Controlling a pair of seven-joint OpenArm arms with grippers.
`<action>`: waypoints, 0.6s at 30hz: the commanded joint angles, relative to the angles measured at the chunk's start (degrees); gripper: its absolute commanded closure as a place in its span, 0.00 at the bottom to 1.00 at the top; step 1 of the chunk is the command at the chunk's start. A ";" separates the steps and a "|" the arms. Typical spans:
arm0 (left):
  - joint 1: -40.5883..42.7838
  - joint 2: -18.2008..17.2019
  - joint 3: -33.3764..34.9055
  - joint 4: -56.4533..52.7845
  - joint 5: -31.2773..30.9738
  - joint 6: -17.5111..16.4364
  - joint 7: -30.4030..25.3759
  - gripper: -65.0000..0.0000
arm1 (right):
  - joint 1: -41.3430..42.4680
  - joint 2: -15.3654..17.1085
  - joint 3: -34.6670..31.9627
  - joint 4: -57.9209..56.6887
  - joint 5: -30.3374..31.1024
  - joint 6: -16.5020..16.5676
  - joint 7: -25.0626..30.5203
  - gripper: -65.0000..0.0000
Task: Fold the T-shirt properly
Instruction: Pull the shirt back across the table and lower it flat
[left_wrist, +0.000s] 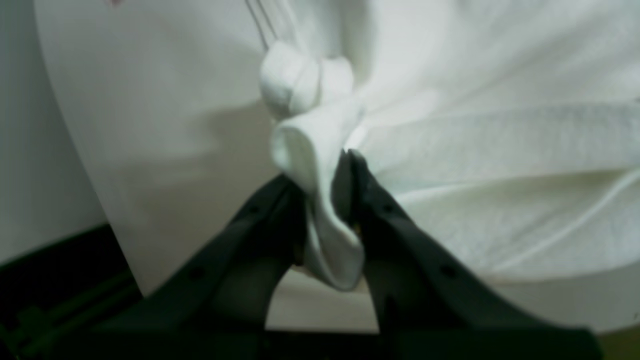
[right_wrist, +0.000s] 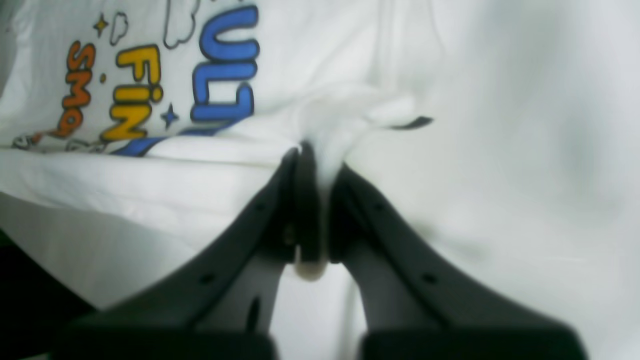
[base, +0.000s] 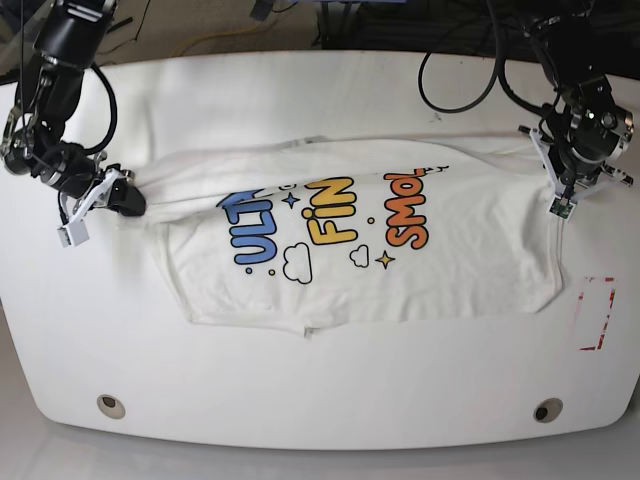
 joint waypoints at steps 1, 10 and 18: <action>1.64 -0.30 -1.91 0.84 0.42 0.29 -0.69 0.99 | -2.26 0.55 2.04 2.35 0.95 0.20 0.91 1.00; 6.12 -0.21 -6.40 0.66 0.33 0.29 -0.69 0.86 | -7.54 -0.68 2.66 2.53 1.30 0.11 0.91 1.00; 6.91 1.46 -12.38 0.66 0.33 0.29 -0.86 0.96 | -14.31 -2.26 4.59 10.35 1.39 -0.24 0.56 1.00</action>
